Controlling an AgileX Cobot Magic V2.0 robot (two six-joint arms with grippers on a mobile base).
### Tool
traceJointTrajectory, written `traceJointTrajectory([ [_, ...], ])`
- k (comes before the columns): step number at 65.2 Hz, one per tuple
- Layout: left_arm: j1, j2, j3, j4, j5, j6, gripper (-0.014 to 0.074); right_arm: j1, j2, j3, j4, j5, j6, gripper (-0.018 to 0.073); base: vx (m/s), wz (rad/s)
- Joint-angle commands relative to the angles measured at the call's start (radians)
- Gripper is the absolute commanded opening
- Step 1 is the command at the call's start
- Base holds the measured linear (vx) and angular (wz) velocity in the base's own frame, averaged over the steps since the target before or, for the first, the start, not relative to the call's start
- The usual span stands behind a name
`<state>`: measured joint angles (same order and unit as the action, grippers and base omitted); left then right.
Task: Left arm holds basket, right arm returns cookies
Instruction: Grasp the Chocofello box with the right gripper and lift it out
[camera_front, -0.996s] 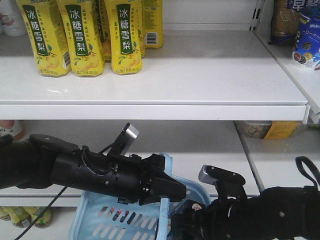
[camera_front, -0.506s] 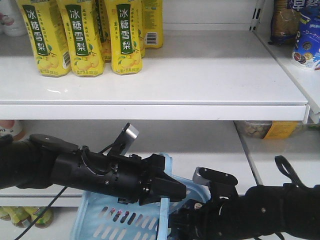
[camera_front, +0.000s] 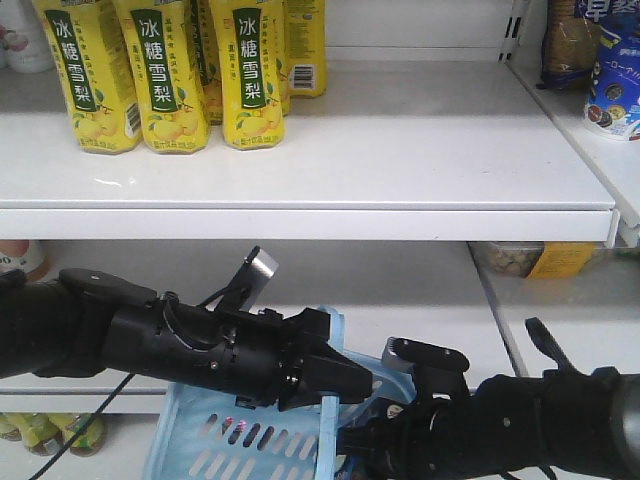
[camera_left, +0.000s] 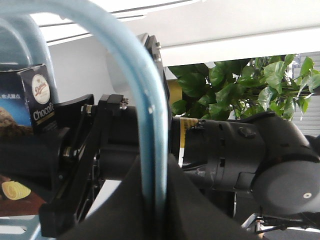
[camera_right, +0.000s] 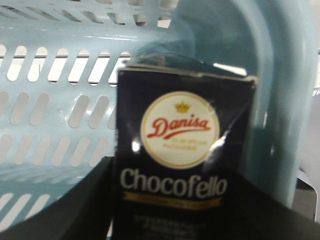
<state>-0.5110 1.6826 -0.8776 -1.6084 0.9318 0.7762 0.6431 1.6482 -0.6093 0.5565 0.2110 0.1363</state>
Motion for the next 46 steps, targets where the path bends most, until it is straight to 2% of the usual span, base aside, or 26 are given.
traceJointTrajectory([
  [1,0.001,-0.049,-0.031,-0.074,0.045,0.023,-0.0006,-0.002,-0.026,-0.02,-0.004,-0.036,-0.015,0.0298,0.0,0.0],
  [16,0.001,-0.049,-0.031,-0.074,0.045,0.023,-0.0006,-0.002,-0.026,-0.02,-0.005,-0.036,-0.015,0.0165,0.0,0.0],
  [29,0.001,-0.049,-0.031,-0.074,0.045,0.023,-0.0006,-0.002,-0.053,-0.02,-0.004,-0.025,-0.014,0.0162,0.0,0.0],
  [46,0.001,-0.049,-0.031,-0.074,0.045,0.023,-0.0006,-0.002,-0.199,-0.02,-0.035,-0.004,-0.014,0.0171,0.0,0.0],
])
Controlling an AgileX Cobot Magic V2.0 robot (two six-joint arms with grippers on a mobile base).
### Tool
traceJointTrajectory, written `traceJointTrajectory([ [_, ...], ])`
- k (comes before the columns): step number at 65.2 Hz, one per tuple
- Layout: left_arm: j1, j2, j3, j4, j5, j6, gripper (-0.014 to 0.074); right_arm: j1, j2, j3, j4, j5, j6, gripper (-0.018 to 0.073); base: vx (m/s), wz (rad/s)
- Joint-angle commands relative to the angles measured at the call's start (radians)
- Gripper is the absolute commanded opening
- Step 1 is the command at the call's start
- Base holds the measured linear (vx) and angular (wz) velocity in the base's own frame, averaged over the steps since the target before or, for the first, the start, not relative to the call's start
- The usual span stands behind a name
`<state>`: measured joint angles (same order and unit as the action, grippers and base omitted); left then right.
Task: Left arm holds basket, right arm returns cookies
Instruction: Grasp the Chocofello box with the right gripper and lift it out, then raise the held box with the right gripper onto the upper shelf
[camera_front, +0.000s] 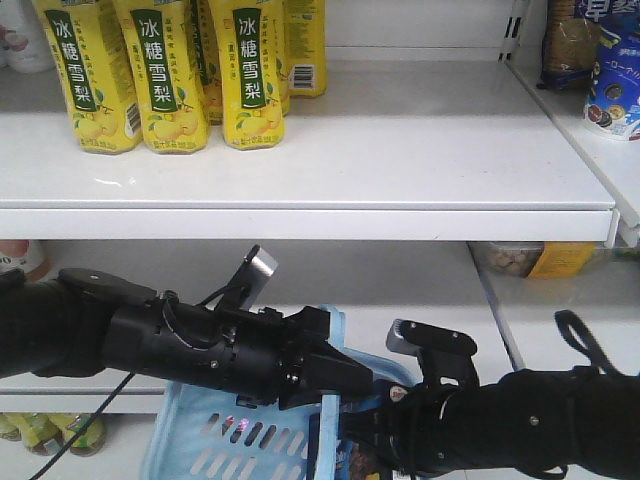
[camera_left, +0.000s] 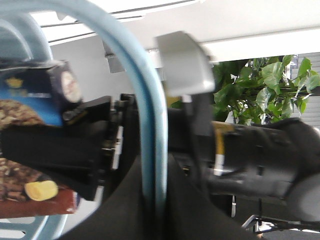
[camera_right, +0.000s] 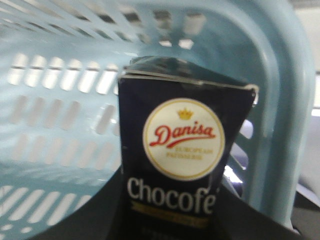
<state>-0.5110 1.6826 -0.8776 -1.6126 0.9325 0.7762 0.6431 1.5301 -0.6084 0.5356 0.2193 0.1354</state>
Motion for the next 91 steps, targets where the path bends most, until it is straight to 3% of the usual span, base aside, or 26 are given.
traceJointTrajectory([
  [1,0.001,-0.049,-0.031,-0.07,0.044,0.023,-0.0006,-0.002,-0.089,-0.02,-0.014,-0.008,-0.014,0.0171,0.0,0.0],
  [15,0.001,-0.049,-0.031,-0.07,0.044,0.023,-0.0006,-0.002,-0.219,-0.013,-0.019,0.037,-0.013,0.0177,0.0,0.0],
  [23,0.001,-0.049,-0.031,-0.07,0.044,0.023,-0.0006,-0.007,-0.299,-0.013,-0.076,0.07,-0.002,0.0179,0.0,0.0],
  [40,0.001,-0.049,-0.031,-0.07,0.044,0.023,-0.0006,-0.166,-0.494,-0.013,-0.225,0.233,0.121,0.0186,0.0,0.0],
  [52,0.001,-0.049,-0.031,-0.07,0.044,0.023,-0.0006,-0.287,-0.701,-0.013,-0.271,0.349,0.119,0.0188,0.0,0.0],
  [72,0.001,-0.049,-0.031,-0.07,0.044,0.023,-0.0006,-0.301,-1.038,-0.031,-0.266,0.604,0.111,0.0188,0.0,0.0],
  [82,0.001,-0.049,-0.031,-0.07,0.044,0.023,-0.0006,-0.301,-1.129,-0.126,-0.281,0.583,0.109,0.0188,0.0,0.0],
  [91,0.001,-0.049,-0.031,-0.07,0.044,0.023,-0.0006,-0.301,-1.119,-0.227,-0.389,0.499,0.095,0.0188,0.0,0.0],
])
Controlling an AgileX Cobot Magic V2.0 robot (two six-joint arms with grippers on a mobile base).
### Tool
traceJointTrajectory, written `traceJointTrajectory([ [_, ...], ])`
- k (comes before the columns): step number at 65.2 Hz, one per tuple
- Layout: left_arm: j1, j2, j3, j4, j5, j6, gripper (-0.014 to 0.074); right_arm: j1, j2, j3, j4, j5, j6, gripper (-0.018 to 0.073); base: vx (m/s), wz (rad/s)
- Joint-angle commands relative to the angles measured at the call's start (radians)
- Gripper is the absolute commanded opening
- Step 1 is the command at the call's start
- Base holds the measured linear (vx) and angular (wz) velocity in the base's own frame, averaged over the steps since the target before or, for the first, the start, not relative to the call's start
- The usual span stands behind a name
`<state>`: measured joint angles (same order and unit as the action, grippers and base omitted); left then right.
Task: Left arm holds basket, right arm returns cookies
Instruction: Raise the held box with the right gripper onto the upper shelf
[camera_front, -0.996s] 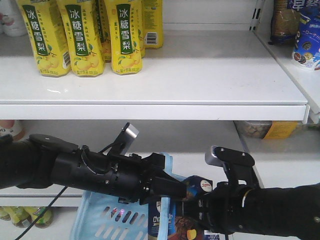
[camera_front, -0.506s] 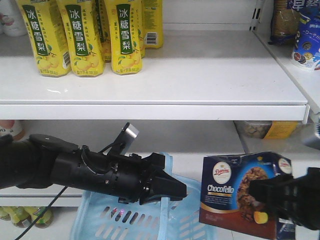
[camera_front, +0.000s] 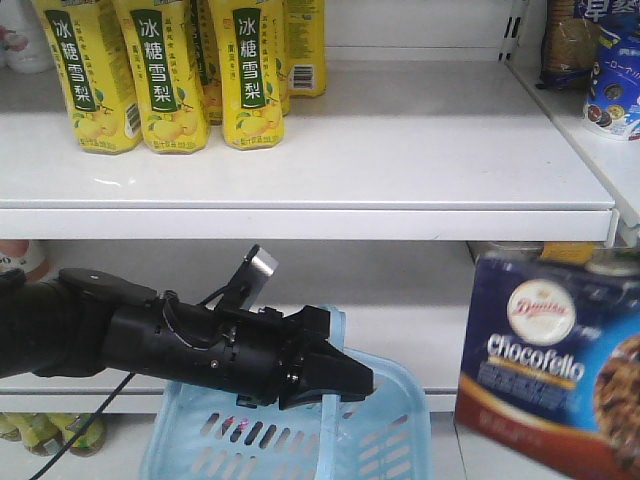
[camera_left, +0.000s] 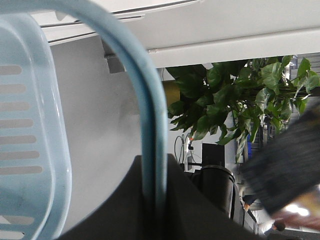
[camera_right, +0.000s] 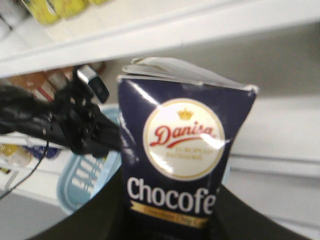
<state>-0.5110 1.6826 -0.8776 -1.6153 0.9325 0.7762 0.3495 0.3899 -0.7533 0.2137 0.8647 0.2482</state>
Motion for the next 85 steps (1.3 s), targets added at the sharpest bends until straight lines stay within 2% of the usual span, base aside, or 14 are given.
traceJointTrajectory([
  [1,0.001,-0.049,-0.031,-0.067,0.044,0.023,-0.0006,-0.008,0.026,-0.09,-0.083,-0.158,-0.018,0.0188,0.0,0.0],
  [8,0.001,-0.049,-0.031,-0.067,0.044,0.023,-0.0006,-0.008,0.077,-0.133,-0.234,-0.271,-0.017,0.0188,0.0,0.0],
  [14,0.001,-0.049,-0.031,-0.067,0.044,0.023,-0.0006,-0.008,0.141,-0.143,-0.325,-0.385,0.006,0.0188,0.0,0.0],
  [42,0.001,-0.049,-0.031,-0.067,0.044,0.023,-0.0006,-0.008,0.59,-0.145,-0.48,-1.0,-0.003,0.019,0.0,0.0],
  [49,0.001,-0.049,-0.031,-0.067,0.044,0.023,-0.0006,-0.015,0.697,-0.184,-0.472,-1.021,-0.013,0.019,0.0,0.0],
  [67,0.001,-0.049,-0.031,-0.067,0.044,0.023,-0.0006,-0.116,0.835,-0.268,-0.427,-1.047,-0.009,0.0192,0.0,0.0],
  [85,0.001,-0.049,-0.031,-0.067,0.044,0.023,-0.0006,-0.157,0.936,-0.275,-0.421,-1.076,-0.081,0.0192,0.0,0.0],
])
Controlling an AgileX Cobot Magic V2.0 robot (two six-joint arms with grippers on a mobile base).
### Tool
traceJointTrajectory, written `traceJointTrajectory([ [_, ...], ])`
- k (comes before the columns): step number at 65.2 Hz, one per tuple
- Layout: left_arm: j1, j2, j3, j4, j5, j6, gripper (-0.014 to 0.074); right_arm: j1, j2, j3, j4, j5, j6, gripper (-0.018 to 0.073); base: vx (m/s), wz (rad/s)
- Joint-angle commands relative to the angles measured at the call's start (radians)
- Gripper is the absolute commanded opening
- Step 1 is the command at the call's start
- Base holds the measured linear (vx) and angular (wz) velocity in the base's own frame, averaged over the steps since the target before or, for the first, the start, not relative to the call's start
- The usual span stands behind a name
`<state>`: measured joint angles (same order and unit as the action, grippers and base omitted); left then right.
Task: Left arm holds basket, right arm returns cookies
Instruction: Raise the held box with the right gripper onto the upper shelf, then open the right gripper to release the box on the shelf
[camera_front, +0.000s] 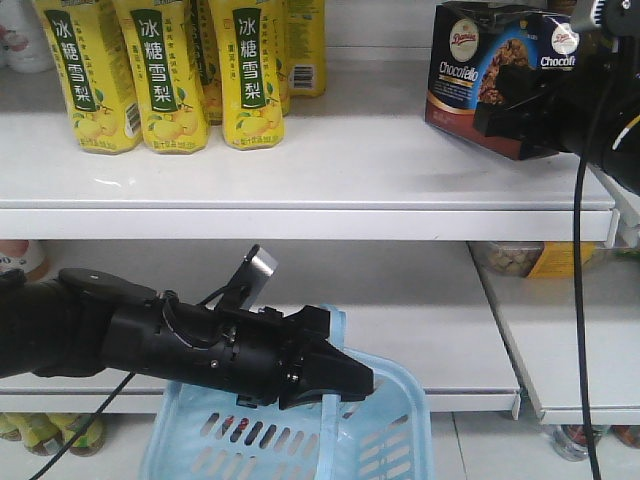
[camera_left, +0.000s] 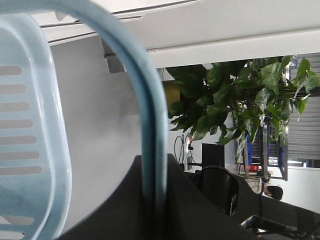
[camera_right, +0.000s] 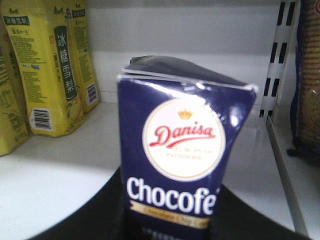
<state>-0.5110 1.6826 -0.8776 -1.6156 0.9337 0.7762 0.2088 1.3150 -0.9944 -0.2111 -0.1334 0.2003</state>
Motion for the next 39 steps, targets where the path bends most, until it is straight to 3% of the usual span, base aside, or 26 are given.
traceJointTrajectory([
  [1,0.001,-0.049,-0.031,-0.067,0.043,0.023,-0.0006,-0.019,0.02,-0.034,0.005,-0.079,-0.034,0.0192,0.0,0.0],
  [23,0.001,-0.049,-0.031,-0.068,0.043,0.023,-0.0006,-0.053,0.078,-0.034,0.087,-0.078,-0.032,0.0211,0.0,0.0],
  [39,0.001,-0.049,-0.031,-0.067,0.043,0.023,-0.0006,-0.053,0.078,-0.034,0.087,-0.064,-0.026,0.0332,0.0,0.0],
])
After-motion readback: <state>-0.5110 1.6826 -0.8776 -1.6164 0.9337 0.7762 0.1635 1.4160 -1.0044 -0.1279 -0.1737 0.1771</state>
